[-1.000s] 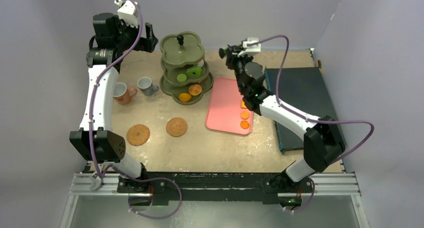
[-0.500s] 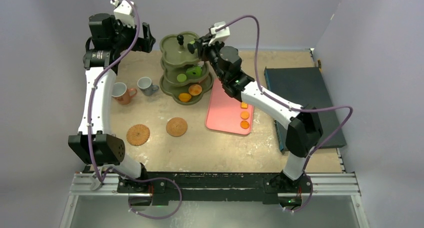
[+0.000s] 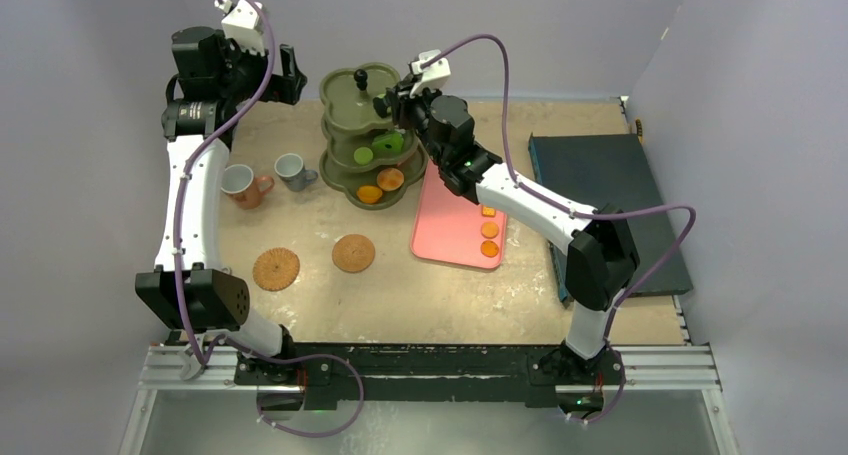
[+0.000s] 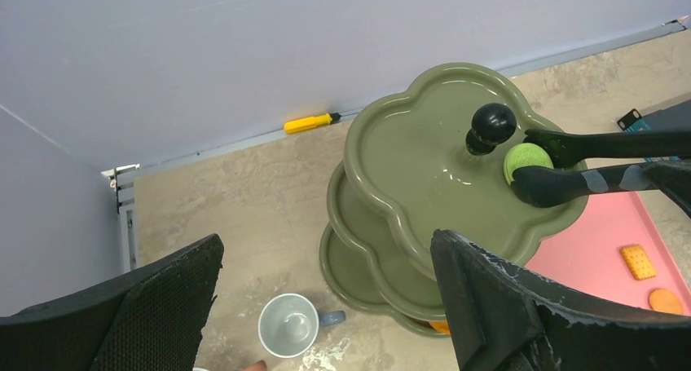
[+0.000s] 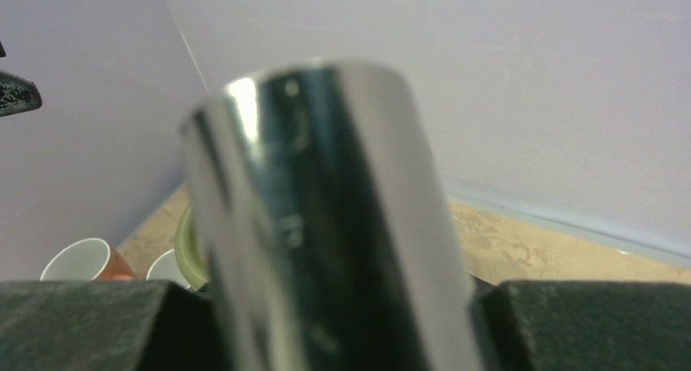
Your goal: Serve the afternoon tea
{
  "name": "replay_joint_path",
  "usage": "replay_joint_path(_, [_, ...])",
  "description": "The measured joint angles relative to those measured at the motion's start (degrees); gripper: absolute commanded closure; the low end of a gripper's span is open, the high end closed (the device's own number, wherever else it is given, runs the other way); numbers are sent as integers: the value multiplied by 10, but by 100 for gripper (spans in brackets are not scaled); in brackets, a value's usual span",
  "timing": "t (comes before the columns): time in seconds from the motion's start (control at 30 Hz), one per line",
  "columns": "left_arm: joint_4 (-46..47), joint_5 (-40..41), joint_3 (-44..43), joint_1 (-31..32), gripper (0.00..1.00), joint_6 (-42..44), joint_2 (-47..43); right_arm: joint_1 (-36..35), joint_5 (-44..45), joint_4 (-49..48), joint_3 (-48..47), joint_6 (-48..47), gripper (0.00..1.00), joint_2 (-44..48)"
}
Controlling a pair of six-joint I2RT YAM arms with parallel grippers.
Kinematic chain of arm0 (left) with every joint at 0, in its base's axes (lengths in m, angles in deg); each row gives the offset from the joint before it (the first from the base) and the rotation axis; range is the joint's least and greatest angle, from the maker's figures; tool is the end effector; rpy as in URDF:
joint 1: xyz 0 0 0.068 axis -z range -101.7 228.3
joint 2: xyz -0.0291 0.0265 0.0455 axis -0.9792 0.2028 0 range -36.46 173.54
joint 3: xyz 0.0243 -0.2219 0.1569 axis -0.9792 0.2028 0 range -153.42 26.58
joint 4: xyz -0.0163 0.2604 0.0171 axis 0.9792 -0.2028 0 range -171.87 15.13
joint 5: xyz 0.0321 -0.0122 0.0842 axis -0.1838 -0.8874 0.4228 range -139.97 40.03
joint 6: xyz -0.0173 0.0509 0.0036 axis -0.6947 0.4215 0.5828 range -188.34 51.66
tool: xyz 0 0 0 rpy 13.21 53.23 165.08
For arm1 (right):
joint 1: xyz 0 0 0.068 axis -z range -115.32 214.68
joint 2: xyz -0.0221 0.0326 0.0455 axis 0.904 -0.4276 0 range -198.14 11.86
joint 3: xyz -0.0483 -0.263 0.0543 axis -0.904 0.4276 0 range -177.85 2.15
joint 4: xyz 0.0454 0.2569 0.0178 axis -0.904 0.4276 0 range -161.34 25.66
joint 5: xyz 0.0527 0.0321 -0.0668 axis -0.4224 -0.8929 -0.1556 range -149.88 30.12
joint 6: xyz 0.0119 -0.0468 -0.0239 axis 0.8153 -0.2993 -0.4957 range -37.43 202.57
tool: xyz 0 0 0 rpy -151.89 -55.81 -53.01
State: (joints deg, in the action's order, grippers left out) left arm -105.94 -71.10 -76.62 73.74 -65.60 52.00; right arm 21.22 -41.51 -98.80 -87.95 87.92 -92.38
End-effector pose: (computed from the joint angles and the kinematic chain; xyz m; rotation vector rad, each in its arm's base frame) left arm 0.3375 0.0140 0.4677 0.2260 1.8297 -0.2528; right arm 0.3286 0.2960 0.3926 -0.1786 1.3563 0.5029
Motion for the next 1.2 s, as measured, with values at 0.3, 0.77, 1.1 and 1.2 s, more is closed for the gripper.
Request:
replay_joint_path(0.3, [0, -5, 6, -2, 1, -1, -1, 0, 0, 4, -2, -3, 49, 0])
replay_joint_path(0.77, [0, -7, 8, -3, 1, -1, -6, 0, -3, 11, -12, -11, 47, 19])
replay_joint_path(1.1, [-4, -8, 8, -3, 1, -1, -8, 0, 20, 19, 126, -10, 47, 186])
replay_joint_path(1.2, [-7, -9, 8, -3, 1, -1, -9, 0, 43, 25, 207, 1, 48, 251])
